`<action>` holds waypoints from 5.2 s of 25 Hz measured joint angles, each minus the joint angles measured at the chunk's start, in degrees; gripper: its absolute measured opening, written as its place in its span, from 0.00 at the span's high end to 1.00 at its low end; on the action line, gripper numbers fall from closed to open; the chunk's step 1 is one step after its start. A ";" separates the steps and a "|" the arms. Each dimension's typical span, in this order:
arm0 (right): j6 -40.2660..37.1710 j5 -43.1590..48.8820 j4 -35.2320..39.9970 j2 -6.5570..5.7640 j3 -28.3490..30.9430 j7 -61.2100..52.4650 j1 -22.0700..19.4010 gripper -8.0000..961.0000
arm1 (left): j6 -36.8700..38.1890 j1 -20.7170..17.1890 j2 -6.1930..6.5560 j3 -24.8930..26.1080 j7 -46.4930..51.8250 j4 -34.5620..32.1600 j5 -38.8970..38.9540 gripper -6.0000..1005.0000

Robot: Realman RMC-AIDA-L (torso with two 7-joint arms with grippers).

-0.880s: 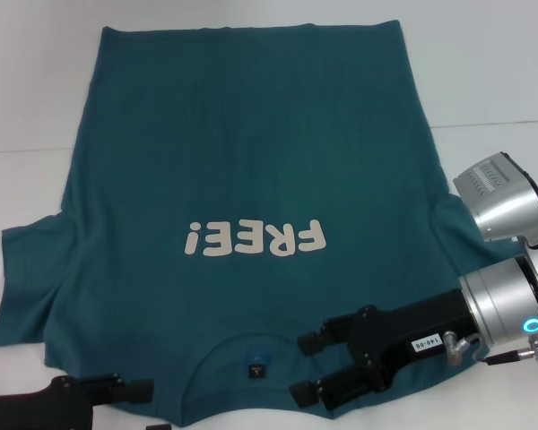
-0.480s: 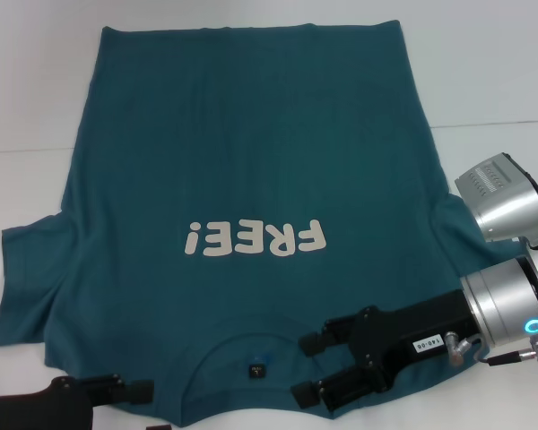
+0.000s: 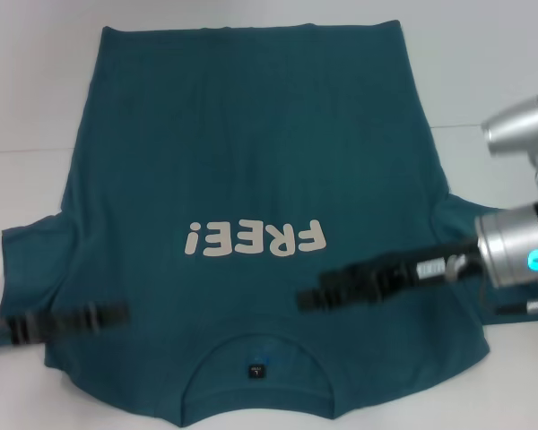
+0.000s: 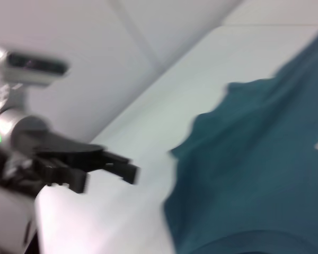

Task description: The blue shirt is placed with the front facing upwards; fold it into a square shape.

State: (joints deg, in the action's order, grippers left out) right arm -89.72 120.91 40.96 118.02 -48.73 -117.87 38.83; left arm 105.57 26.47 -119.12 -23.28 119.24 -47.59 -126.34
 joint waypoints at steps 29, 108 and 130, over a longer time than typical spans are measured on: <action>7.40 -1.63 0.12 -3.69 2.86 -13.39 1.54 0.04 | -40.14 2.08 2.57 4.78 23.35 8.97 -1.45 0.18; 8.31 -2.00 -0.09 -4.21 3.47 -12.90 -0.25 0.04 | -43.91 7.12 4.29 2.06 20.98 15.55 -10.07 0.95; 8.19 -1.97 -0.16 -4.13 3.47 -13.10 -0.40 0.04 | -41.57 9.64 6.96 6.06 20.71 15.46 -10.16 0.95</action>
State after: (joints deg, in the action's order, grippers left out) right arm -81.54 118.94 40.80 113.89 -45.26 -130.97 38.43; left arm 64.00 36.12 -112.15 -17.22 139.96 -32.13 -136.49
